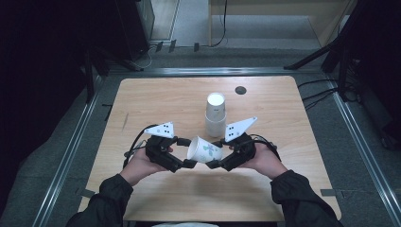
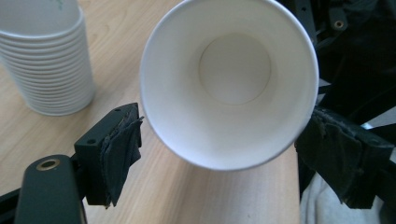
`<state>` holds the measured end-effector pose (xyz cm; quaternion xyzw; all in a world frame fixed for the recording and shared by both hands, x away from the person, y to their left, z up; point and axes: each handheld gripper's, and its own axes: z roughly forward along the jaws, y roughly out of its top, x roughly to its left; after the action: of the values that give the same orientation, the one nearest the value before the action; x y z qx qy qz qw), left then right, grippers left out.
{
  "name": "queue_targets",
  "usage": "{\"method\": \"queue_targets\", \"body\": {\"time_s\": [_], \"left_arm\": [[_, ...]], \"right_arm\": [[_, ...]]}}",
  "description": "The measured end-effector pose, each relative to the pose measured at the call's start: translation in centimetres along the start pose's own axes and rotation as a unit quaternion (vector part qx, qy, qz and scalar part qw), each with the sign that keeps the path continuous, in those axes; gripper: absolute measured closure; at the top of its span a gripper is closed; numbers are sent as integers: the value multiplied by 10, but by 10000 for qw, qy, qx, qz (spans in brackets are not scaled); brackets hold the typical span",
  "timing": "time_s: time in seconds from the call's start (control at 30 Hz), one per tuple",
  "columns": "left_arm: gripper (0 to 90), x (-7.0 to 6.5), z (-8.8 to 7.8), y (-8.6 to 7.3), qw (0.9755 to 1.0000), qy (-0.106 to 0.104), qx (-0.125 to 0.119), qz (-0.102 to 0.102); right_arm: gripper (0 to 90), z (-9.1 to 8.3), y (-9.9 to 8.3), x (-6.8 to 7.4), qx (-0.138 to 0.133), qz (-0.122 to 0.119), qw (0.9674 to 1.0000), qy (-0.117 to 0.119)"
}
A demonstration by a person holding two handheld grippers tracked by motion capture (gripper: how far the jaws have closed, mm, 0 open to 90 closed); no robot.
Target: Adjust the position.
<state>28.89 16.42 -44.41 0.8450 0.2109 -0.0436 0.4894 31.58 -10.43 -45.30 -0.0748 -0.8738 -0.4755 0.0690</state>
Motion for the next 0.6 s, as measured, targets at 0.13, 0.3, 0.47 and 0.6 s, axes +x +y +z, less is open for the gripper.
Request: {"method": "queue_targets", "body": {"time_s": [0.13, 0.3, 0.47, 0.6], "left_arm": [[151, -1, 1, 1, 9999, -91, -122, 4], [161, -2, 0, 1, 9995, -154, -280, -1], [190, -2, 1, 0, 9995, -172, -268, -46], [205, -2, 2, 0, 9995, -161, -254, -17]], "right_arm": [[339, 2, 1, 1, -11, -14, 10000, 80], [339, 5, 2, 3, -41, 22, 9998, 217], [340, 10, 2, 3, 21, 60, 9996, 286], [341, 12, 2, 4, 111, 50, 9996, 268]]}}
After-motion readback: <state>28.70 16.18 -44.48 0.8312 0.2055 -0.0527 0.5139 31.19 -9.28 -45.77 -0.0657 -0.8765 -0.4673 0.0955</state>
